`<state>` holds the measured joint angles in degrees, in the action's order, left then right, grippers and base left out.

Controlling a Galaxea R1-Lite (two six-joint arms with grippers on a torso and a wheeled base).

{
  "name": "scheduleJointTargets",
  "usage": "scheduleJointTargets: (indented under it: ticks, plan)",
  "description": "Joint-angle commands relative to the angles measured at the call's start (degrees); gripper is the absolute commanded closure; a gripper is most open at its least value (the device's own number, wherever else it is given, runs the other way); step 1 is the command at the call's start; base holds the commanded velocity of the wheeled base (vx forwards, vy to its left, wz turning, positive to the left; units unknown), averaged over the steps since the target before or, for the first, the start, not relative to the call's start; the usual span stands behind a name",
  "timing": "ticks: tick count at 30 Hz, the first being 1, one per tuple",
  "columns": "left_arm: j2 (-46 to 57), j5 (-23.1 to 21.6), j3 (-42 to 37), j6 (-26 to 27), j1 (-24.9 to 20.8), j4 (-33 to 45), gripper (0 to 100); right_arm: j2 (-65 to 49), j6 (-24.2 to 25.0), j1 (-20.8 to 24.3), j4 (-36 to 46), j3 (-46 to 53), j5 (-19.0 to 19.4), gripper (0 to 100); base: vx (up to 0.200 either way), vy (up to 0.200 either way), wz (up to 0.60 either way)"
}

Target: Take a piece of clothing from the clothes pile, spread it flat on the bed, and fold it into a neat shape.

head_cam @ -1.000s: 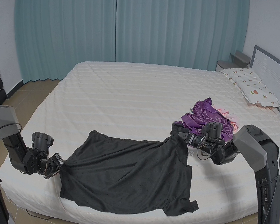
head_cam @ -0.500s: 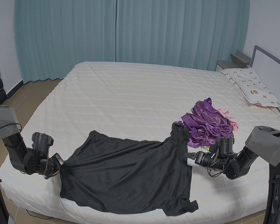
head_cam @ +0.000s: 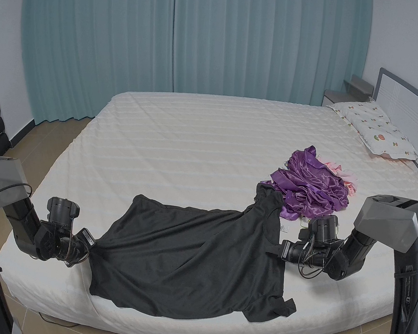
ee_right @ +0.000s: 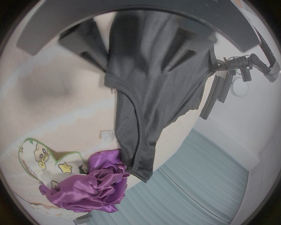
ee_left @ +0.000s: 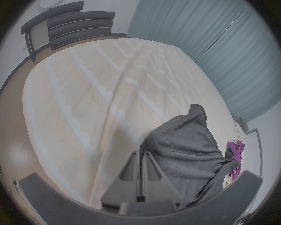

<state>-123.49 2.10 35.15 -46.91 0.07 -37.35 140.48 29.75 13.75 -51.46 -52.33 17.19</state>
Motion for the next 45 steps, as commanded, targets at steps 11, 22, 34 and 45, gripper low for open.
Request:
scheduleJointTargets:
  ticks: [11, 22, 34, 45]
  plan:
    - [-0.3, 0.0, 0.1, -0.1, 0.0, 0.0, 100, 1.1, 3.9, -3.5, -6.6, -9.1, -1.6, 100, 0.0, 0.0, 0.0]
    - [-0.6, -0.1, 0.6, -2.0, 0.0, -0.3, 100, 4.3, 3.4, -3.4, -10.5, -10.0, -2.6, 0, 0.0, 0.0, 0.0]
    - [-0.5, -0.1, 0.6, -2.0, -0.1, -0.3, 100, -5.7, 3.1, -6.5, -9.6, 11.3, -0.8, 0, 0.0, 0.0, 0.0]
    - [-0.5, -0.2, 0.5, -2.0, -0.2, -0.3, 100, -6.3, 0.5, -4.0, -18.4, 26.1, 4.7, 0, 0.0, 0.0, 0.0]
